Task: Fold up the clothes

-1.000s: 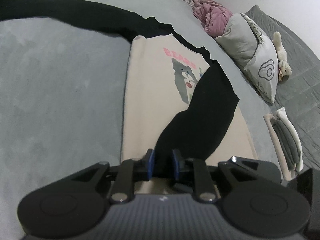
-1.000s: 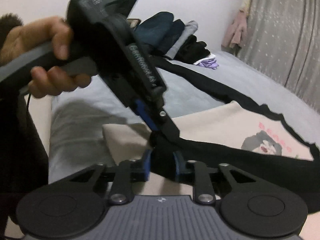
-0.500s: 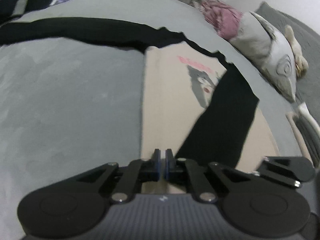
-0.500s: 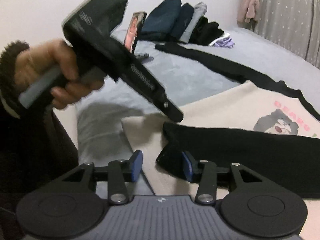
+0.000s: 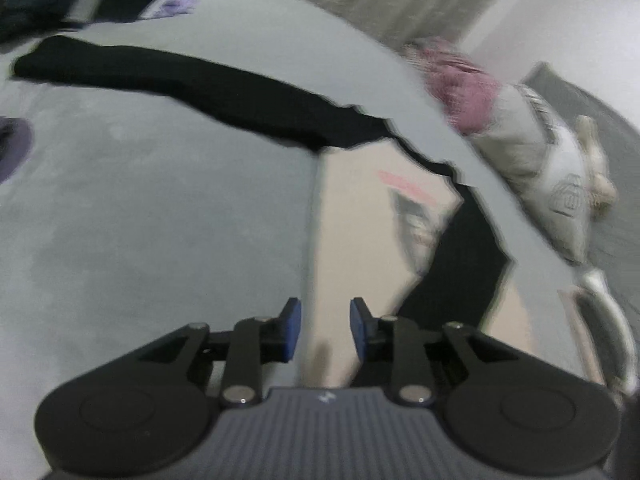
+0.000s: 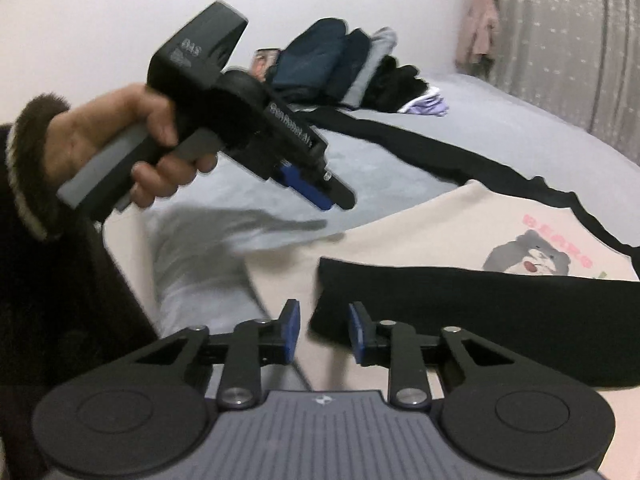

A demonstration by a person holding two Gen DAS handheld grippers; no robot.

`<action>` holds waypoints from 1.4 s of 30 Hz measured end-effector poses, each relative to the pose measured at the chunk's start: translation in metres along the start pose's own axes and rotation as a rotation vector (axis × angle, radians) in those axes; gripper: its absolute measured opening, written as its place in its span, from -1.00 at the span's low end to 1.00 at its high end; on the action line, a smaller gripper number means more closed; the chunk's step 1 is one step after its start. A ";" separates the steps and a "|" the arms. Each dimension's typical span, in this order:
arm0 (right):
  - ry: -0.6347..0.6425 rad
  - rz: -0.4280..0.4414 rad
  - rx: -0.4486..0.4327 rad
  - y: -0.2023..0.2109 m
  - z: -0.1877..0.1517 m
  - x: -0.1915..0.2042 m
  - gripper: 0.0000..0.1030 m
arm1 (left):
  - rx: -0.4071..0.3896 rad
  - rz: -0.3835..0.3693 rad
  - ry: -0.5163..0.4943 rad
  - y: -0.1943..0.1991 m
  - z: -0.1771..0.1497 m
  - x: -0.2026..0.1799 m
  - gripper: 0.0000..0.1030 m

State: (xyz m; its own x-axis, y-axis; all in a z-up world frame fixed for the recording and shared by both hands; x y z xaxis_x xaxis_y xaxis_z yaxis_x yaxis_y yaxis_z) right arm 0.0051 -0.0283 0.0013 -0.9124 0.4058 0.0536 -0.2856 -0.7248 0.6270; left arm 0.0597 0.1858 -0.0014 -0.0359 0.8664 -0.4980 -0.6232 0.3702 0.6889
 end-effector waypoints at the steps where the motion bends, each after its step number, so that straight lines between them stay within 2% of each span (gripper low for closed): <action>1: -0.003 0.004 0.001 -0.003 0.000 -0.001 -0.52 | 0.014 -0.044 -0.009 -0.001 -0.002 -0.005 -0.55; 3: -0.010 0.012 0.004 -0.007 -0.002 -0.002 -0.52 | 0.061 -0.137 -0.041 -0.007 -0.008 -0.018 -0.55; 4: -0.014 0.016 0.008 -0.008 -0.004 -0.002 -0.52 | 0.073 -0.139 -0.047 -0.009 -0.010 -0.020 -0.55; 6: -0.013 0.012 0.014 -0.014 -0.006 -0.002 -0.52 | 0.104 -0.119 -0.060 -0.017 -0.014 -0.023 -0.55; 7: -0.012 0.011 0.020 -0.019 -0.007 -0.003 -0.52 | 0.134 -0.081 -0.066 -0.027 -0.017 -0.022 -0.55; 11: 0.000 0.002 0.019 -0.026 -0.011 -0.005 -0.56 | 0.172 -0.027 -0.074 -0.043 -0.021 -0.019 -0.56; 13: 0.025 -0.010 0.018 -0.025 -0.010 -0.006 -0.73 | 0.171 -0.030 -0.064 -0.042 -0.023 -0.018 -0.56; 15: 0.038 -0.006 0.014 -0.021 -0.007 -0.006 -0.74 | 0.171 -0.029 -0.061 -0.042 -0.024 -0.016 -0.57; 17: 0.052 0.011 -0.004 -0.011 0.000 -0.005 -0.74 | 0.171 -0.023 -0.063 -0.043 -0.025 -0.015 -0.57; 19: 0.060 0.043 0.017 -0.007 0.001 -0.004 -0.73 | 0.173 -0.018 -0.072 -0.044 -0.025 -0.015 -0.57; 22: 0.074 0.086 0.116 -0.014 -0.007 -0.004 -0.64 | 0.173 -0.016 -0.077 -0.042 -0.026 -0.016 -0.57; 24: 0.047 0.110 0.094 -0.009 -0.006 -0.006 -0.59 | 0.169 -0.021 -0.075 -0.039 -0.025 -0.017 -0.52; 29: -0.051 0.154 -0.026 0.002 0.002 -0.014 -0.50 | 0.080 -0.013 -0.046 -0.020 -0.011 -0.009 -0.23; 30: -0.062 0.152 -0.027 -0.001 0.000 -0.015 -0.37 | 0.045 0.007 -0.010 -0.018 -0.005 -0.001 -0.17; 32: -0.060 0.144 0.029 -0.011 -0.005 -0.014 -0.35 | -0.008 0.041 0.055 -0.015 0.005 0.012 -0.06; 33: -0.056 0.137 0.073 -0.018 -0.008 -0.012 -0.35 | -0.041 0.071 0.101 -0.016 0.012 0.021 0.03; 36: -0.074 0.151 0.049 -0.015 -0.007 -0.014 -0.30 | -0.169 0.181 0.190 -0.019 0.033 0.043 0.42; 37: -0.093 0.153 0.028 -0.011 -0.004 -0.017 -0.16 | -0.228 0.252 0.213 -0.023 0.042 0.051 0.44; 38: -0.130 0.143 -0.032 -0.002 0.000 -0.025 -0.08 | -0.270 0.310 0.216 -0.028 0.051 0.055 0.44; 39: -0.149 0.135 -0.061 0.002 0.002 -0.029 0.09 | -0.277 0.321 0.215 -0.030 0.053 0.056 0.45; 40: -0.181 0.114 -0.095 0.007 0.003 -0.038 0.16 | -0.305 0.363 0.214 -0.039 0.063 0.061 0.45; 42: -0.225 0.084 -0.127 0.011 0.002 -0.050 0.16 | -0.328 0.386 0.257 -0.048 0.077 0.070 0.45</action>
State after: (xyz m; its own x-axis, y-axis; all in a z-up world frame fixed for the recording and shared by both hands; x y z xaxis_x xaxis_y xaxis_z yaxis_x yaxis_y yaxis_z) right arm 0.0486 -0.0554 0.0075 -0.8501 0.4449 0.2818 -0.2595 -0.8194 0.5111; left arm 0.1475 0.2549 -0.0291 -0.4727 0.7939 -0.3826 -0.7360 -0.1168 0.6669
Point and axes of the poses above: each gripper's, at about its wrist camera, not at the fingertips, and y roughly against the way its jaws point, x to its left, z to its top, the point moved 4 cm from there along -y, roughly the way its jaws point, and after that the axes turned 5 degrees about z, right-handed, at the moved point
